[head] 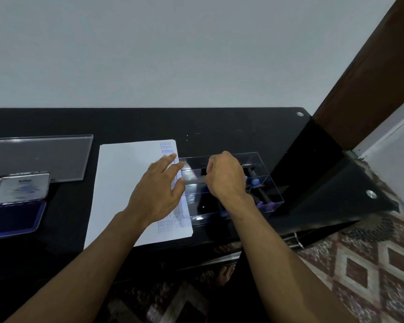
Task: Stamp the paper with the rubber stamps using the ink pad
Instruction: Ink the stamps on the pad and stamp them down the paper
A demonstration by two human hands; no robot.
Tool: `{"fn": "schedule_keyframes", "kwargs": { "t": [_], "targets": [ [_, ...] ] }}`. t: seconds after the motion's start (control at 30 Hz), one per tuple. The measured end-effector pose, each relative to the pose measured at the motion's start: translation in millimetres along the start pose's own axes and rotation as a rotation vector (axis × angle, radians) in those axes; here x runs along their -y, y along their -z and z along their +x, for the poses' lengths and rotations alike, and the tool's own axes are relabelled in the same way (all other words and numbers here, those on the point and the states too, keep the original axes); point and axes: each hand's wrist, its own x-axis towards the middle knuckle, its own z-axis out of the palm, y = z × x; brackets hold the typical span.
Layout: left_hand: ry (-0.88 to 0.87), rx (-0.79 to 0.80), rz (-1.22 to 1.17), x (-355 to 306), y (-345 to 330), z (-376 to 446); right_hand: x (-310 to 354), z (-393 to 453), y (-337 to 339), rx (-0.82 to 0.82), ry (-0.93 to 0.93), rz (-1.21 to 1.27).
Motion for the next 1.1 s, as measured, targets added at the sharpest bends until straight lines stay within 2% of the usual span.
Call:
{"fn": "schedule_keyframes", "kwargs": {
  "t": [0.2,0.4,0.6,0.7,0.93,1.1],
  "targets": [
    [0.003,0.001,-0.011,0.6,-1.2,-0.8,-9.7,-0.8,-11.3,-0.012,0.055,-0.001],
    [0.022,0.009,-0.009,0.9,-3.2,0.4,-23.4,-28.9,4.6,-0.071,0.136,0.21],
    [0.033,0.016,-0.026,1.0,-5.2,0.3,-18.7,-58.4,20.5,0.15,0.221,-0.132],
    [0.04,0.022,-0.018,0.1,-4.9,1.2,-9.3,-65.8,23.9,0.234,0.194,-0.256],
    [0.047,0.029,-0.009,-0.8,-4.1,1.2,4.2,-68.0,26.1,0.448,0.122,-0.388],
    [0.051,0.033,-0.02,-2.0,-2.5,1.1,10.3,-63.6,26.7,0.446,0.056,-0.315]
  ]
}}
